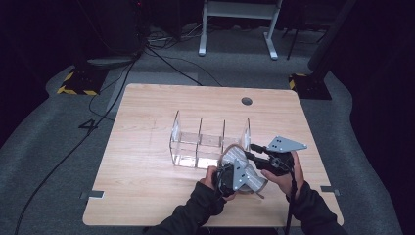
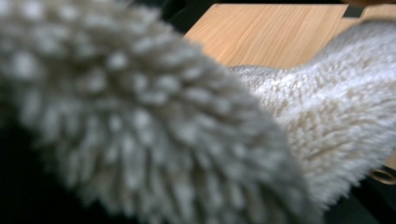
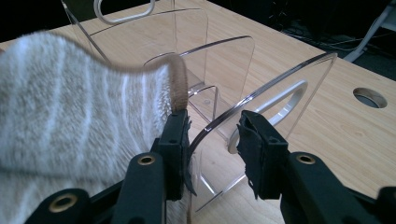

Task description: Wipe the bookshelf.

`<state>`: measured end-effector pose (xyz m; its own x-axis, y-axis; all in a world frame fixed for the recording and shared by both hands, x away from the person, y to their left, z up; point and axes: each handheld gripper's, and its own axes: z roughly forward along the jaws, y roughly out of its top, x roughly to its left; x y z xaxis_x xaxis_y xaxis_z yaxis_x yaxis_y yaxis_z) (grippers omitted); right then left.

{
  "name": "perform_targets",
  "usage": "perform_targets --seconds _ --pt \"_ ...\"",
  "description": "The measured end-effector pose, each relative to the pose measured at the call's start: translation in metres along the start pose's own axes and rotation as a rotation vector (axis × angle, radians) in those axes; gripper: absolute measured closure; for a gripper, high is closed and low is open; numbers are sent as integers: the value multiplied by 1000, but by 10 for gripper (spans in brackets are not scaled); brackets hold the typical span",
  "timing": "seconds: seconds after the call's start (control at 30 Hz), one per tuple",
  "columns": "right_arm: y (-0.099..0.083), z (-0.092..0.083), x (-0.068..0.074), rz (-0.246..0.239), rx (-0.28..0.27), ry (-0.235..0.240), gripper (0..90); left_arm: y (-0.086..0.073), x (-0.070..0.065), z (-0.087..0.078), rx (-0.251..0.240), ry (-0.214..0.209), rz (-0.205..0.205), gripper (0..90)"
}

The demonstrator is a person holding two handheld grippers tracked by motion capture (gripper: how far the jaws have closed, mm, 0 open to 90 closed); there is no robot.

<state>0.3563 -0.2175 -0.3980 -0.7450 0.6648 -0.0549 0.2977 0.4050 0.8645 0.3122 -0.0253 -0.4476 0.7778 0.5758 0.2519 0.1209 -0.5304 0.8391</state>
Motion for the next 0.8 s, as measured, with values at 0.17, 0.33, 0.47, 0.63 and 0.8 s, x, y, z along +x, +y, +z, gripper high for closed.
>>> perform_targets --seconds 0.17,0.33,0.47,0.63,0.8 --pt "0 0 0 -5 2 -5 631 -19 27 -34 39 69 -33 741" --pt "0 0 1 -9 3 -6 631 -49 59 -75 105 190 -16 740" --pt "0 0 1 -11 1 -5 631 -72 84 -103 122 261 -69 740" --pt "0 -1 1 -13 1 -4 631 -88 104 -120 129 314 -113 740" --pt "1 -2 1 -20 6 -6 634 -88 110 -120 111 303 -146 740"
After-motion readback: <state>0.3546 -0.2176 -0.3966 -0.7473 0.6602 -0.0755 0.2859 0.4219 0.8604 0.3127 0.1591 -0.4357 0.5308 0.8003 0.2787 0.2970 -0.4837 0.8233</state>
